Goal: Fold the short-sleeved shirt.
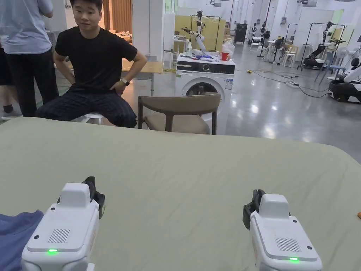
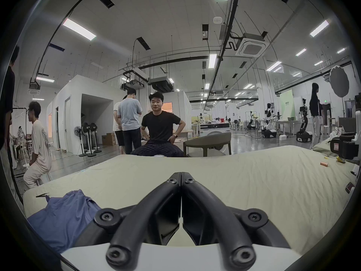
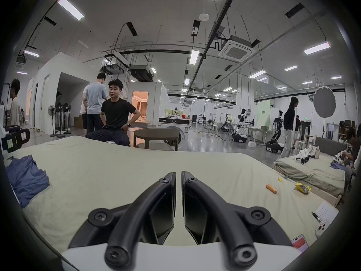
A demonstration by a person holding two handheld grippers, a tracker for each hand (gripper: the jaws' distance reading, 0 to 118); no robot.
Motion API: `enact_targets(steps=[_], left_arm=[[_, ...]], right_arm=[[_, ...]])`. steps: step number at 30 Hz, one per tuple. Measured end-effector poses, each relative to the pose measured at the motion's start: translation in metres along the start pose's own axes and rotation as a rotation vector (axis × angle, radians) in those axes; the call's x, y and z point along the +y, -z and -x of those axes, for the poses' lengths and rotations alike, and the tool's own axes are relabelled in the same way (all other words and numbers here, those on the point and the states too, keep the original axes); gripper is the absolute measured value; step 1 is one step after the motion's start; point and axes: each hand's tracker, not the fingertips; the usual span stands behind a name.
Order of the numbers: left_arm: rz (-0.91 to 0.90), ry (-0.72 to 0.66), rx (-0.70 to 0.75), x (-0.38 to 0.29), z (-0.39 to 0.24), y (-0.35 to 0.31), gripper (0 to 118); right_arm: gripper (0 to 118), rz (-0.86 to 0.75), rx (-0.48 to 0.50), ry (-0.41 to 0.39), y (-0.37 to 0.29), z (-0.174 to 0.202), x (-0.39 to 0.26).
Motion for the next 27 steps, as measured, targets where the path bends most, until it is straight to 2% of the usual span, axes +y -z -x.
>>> enact_targets(steps=[2,6,7,8,9,10,11,12,13,14,15,17,18,19,20,22,23,24,25,27], left_arm=[[0.016,-0.065,0.012,0.000,0.004,0.002,0],[0.074,-0.656,-0.040,-0.003,0.037,0.013,0],[0.068,-0.760,-0.043,-0.005,0.043,0.013,0],[0.054,-0.801,-0.041,-0.005,0.044,0.013,0],[0.053,-0.748,-0.031,-0.001,0.042,0.012,0],[0.050,-0.597,-0.033,0.008,0.033,0.011,0],[0.046,-0.397,-0.040,0.017,0.023,0.009,0],[0.048,-0.117,-0.040,0.024,0.009,0.008,0],[0.042,0.168,-0.030,0.026,-0.008,0.006,0],[0.029,0.380,-0.028,0.026,-0.019,0.004,0],[0.013,0.578,-0.041,0.022,-0.029,0.004,0],[-0.007,0.870,-0.045,0.016,-0.039,0.003,0],[-0.024,1.008,-0.036,0.011,-0.041,0.004,0],[-0.037,1.135,-0.022,0.006,-0.043,0.005,0],[-0.050,1.212,-0.009,0.002,-0.043,0.005,0],[-0.078,1.311,0.000,-0.004,-0.042,0.006,0],[-0.087,1.321,0.002,-0.005,-0.039,0.006,0],[-0.081,1.298,-0.008,-0.005,-0.037,0.005,0],[-0.074,1.254,-0.007,-0.004,-0.037,0.005,0],[-0.043,1.034,-0.006,0.002,-0.032,0.005,0]], right_arm=[[5,0.019,0.021,0.138,0.002,-0.007,0.001],[5,0.034,0.020,0.566,0.002,-0.031,0.002],[5,0.035,0.011,0.626,0.002,-0.035,0.001],[4,0.038,-0.002,0.666,0.002,-0.037,0.001],[4,0.025,-0.008,0.666,0.002,-0.036,0.002],[4,0.017,-0.001,0.606,0.003,-0.034,0.004],[4,0.022,0.019,0.447,0.006,-0.029,0.009],[4,0.030,0.053,0.246,0.008,-0.021,0.016],[4,0.032,0.107,-0.011,0.012,-0.007,0.020],[4,0.022,0.120,-0.265,0.011,0.004,0.021],[4,0.005,0.087,-0.560,0.010,0.018,0.018],[5,-0.060,0.064,-1.026,0.008,0.036,-0.001],[5,-0.087,0.066,-1.173,0.007,0.037,-0.009],[5,-0.115,0.068,-1.253,0.005,0.036,-0.013],[5,-0.114,0.078,-1.277,0.004,0.035,-0.014],[5,-0.105,0.079,-1.216,0.005,0.031,-0.018],[5,-0.103,0.073,-1.218,0.005,0.031,-0.019],[5,-0.099,0.072,-1.214,0.005,0.030,-0.017],[5,-0.084,0.066,-1.171,0.004,0.028,-0.016],[5,-0.046,0.059,-0.978,0.005,0.026,-0.009]])
